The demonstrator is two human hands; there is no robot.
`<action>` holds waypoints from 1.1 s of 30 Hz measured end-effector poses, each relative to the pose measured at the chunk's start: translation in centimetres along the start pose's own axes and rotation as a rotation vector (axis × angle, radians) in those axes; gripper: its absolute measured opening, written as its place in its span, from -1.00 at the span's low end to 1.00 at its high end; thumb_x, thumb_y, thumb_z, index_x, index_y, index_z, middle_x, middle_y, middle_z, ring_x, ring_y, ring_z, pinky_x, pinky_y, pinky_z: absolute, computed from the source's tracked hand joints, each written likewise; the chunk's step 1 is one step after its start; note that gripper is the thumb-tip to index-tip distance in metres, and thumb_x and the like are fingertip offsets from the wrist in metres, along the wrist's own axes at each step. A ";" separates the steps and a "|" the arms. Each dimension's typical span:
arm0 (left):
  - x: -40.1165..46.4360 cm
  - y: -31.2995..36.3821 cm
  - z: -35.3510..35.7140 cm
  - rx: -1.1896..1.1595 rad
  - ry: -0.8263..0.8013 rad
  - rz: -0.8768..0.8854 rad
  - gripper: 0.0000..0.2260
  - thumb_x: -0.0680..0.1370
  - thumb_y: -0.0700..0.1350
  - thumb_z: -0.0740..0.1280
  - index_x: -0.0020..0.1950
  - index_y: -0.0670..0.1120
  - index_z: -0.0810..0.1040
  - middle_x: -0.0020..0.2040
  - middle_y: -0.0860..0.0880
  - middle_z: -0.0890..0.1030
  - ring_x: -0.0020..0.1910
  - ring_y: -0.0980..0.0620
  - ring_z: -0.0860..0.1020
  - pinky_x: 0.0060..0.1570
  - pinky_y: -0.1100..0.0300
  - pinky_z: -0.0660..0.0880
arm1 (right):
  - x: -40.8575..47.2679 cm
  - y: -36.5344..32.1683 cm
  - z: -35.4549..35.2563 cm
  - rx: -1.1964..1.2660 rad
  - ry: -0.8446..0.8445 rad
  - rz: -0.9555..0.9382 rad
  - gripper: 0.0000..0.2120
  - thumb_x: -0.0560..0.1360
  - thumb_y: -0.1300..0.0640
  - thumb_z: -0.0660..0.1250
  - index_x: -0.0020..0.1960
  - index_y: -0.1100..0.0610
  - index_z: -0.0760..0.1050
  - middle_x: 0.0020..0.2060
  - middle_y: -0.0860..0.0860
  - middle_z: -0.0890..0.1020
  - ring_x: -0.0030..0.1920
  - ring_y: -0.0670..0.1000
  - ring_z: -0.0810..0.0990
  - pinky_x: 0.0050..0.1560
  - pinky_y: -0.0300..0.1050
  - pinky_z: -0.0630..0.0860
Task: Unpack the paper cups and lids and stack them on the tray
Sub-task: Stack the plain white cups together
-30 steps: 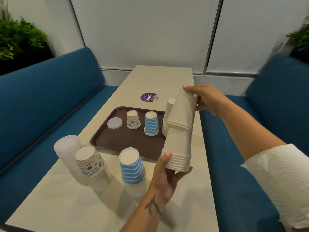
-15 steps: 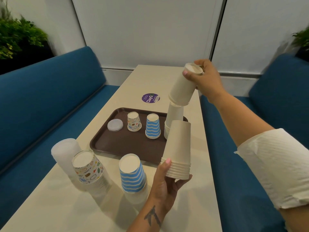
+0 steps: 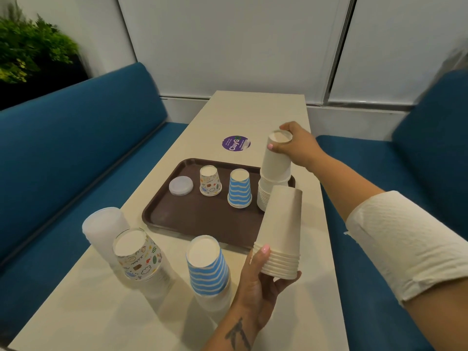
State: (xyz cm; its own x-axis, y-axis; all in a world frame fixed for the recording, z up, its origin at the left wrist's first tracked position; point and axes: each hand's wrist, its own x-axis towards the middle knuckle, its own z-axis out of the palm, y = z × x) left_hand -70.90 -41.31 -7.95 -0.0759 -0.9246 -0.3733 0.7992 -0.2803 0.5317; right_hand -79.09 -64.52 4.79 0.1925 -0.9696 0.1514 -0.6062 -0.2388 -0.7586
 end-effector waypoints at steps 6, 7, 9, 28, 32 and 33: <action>0.5 0.1 -0.1 -0.015 0.012 0.006 -0.04 0.01 0.08 0.69 0.32 -0.20 0.45 0.16 -0.25 0.57 -0.03 -0.15 0.62 -0.10 -0.10 0.60 | -0.5 2.1 1.5 -0.041 -0.060 0.081 -0.36 0.40 0.01 0.49 0.38 0.05 0.29 0.30 0.10 0.46 0.22 0.14 0.44 0.17 0.03 0.48; 0.6 0.1 0.0 -0.014 0.010 0.008 -0.05 0.01 0.08 0.69 0.32 -0.20 0.45 0.17 -0.25 0.57 -0.02 -0.15 0.63 -0.09 -0.11 0.60 | -0.6 2.3 1.5 -0.046 -0.072 0.087 -0.35 0.40 0.03 0.50 0.39 0.03 0.27 0.30 0.09 0.45 0.22 0.15 0.44 0.15 0.03 0.48; 0.7 0.1 0.2 -0.013 0.004 0.012 -0.07 0.02 0.08 0.69 0.31 -0.20 0.46 0.18 -0.26 0.57 0.00 -0.16 0.62 -0.08 -0.11 0.60 | -0.7 2.4 1.3 -0.071 -0.098 0.078 -0.33 0.40 0.03 0.50 0.41 0.02 0.25 0.33 0.08 0.44 0.25 0.15 0.43 0.17 0.02 0.46; 0.4 -0.2 4.1 -0.023 -0.051 0.094 -0.06 0.02 0.08 0.68 0.32 -0.14 0.45 0.08 -0.20 0.63 0.01 -0.13 0.65 -0.06 -0.08 0.61 | -9.8 -1.4 -5.0 -0.068 -0.353 0.064 -0.49 0.46 -0.30 0.25 0.25 0.01 0.47 0.14 0.00 0.51 0.06 0.09 0.55 -0.15 -0.11 0.54; -0.3 -0.7 4.4 -0.008 -0.070 0.091 -0.08 0.02 0.10 0.67 0.31 -0.12 0.46 0.11 -0.21 0.62 0.04 -0.15 0.63 -0.05 -0.09 0.60 | -10.4 -1.3 -4.8 -0.092 -0.316 0.048 -0.56 0.47 -0.25 0.28 0.20 0.03 0.48 0.06 -0.01 0.55 -0.09 0.00 0.57 -0.33 -0.25 0.48; -0.4 -0.8 4.4 -0.006 -0.070 0.089 -0.09 0.02 0.10 0.67 0.30 -0.12 0.47 0.11 -0.20 0.63 0.03 -0.14 0.64 -0.05 -0.09 0.61 | -10.5 -1.3 -4.9 -0.087 -0.300 0.041 -0.59 0.48 -0.24 0.28 0.17 0.02 0.49 0.03 -0.02 0.55 -0.15 -0.05 0.56 -0.36 -0.28 0.45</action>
State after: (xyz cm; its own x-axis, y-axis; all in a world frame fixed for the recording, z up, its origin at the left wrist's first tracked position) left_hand -74.11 -41.85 -4.83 -0.0458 -0.9616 -0.2705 0.8084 -0.1948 0.5554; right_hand -84.09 -54.29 7.23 0.3779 -0.9222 -0.0823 -0.6793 -0.2158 -0.7014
